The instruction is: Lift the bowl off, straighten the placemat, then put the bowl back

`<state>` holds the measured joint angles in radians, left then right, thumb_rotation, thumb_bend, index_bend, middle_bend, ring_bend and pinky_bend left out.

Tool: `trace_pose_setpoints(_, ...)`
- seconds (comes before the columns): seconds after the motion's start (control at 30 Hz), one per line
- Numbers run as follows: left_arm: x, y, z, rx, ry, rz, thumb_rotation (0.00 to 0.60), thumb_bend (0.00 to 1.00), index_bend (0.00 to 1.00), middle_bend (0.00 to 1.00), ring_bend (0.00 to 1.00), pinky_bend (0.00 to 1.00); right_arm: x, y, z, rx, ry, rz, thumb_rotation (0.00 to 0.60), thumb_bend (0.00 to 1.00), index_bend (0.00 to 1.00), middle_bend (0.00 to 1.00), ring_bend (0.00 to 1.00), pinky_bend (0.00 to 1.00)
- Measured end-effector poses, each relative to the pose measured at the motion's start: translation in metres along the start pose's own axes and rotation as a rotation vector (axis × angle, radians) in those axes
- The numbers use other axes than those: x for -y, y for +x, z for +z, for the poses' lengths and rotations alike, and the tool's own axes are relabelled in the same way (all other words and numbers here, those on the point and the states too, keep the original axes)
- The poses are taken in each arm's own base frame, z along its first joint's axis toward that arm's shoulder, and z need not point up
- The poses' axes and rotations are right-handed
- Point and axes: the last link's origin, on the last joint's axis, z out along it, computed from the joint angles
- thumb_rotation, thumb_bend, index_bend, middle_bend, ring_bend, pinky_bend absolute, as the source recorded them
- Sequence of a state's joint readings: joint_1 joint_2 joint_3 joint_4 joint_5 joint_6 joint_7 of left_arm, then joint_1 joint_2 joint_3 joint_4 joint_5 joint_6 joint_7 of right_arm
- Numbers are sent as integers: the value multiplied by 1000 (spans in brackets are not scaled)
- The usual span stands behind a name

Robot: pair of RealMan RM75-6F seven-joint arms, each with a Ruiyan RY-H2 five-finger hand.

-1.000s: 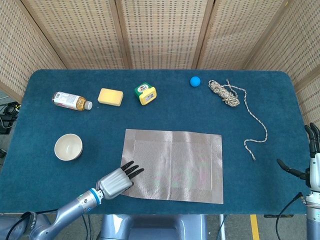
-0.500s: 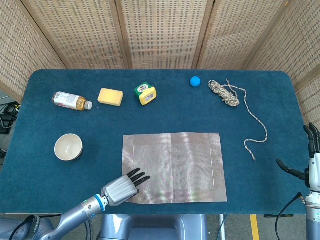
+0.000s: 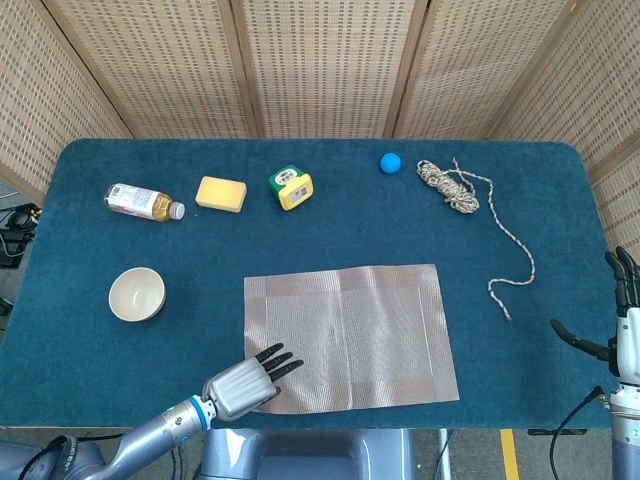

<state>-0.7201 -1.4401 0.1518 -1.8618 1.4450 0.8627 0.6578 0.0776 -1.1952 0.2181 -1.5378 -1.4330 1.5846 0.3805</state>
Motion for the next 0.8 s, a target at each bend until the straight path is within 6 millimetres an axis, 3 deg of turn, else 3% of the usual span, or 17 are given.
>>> trace_pose_setpoints(0.13, 9, 0, -8, 3, 30, 0, 600, 208, 203, 0, 0, 0, 1, 0, 0, 1, 2, -1, 600, 262, 71, 0, 0, 0)
trace_pose_setpoints(0.23, 15, 2, -16, -3, 50, -16, 600, 170, 83, 0, 0, 0, 1, -1, -1, 4, 4, -4, 600, 262, 71, 0, 0, 0)
trace_pose_setpoints(0.5, 18, 9, -38, -70, 77, -67, 600, 165, 60, 0, 0, 0, 5, -4, -4, 14, 19, -16, 600, 262, 72, 0, 0, 0)
trace_pose_setpoints(0.8, 60, 11, -91, -212, 311, -170, 600, 165, 67, 0, 0, 0, 11, -8, -10, 43, 44, -30, 600, 262, 71, 0, 0, 0)
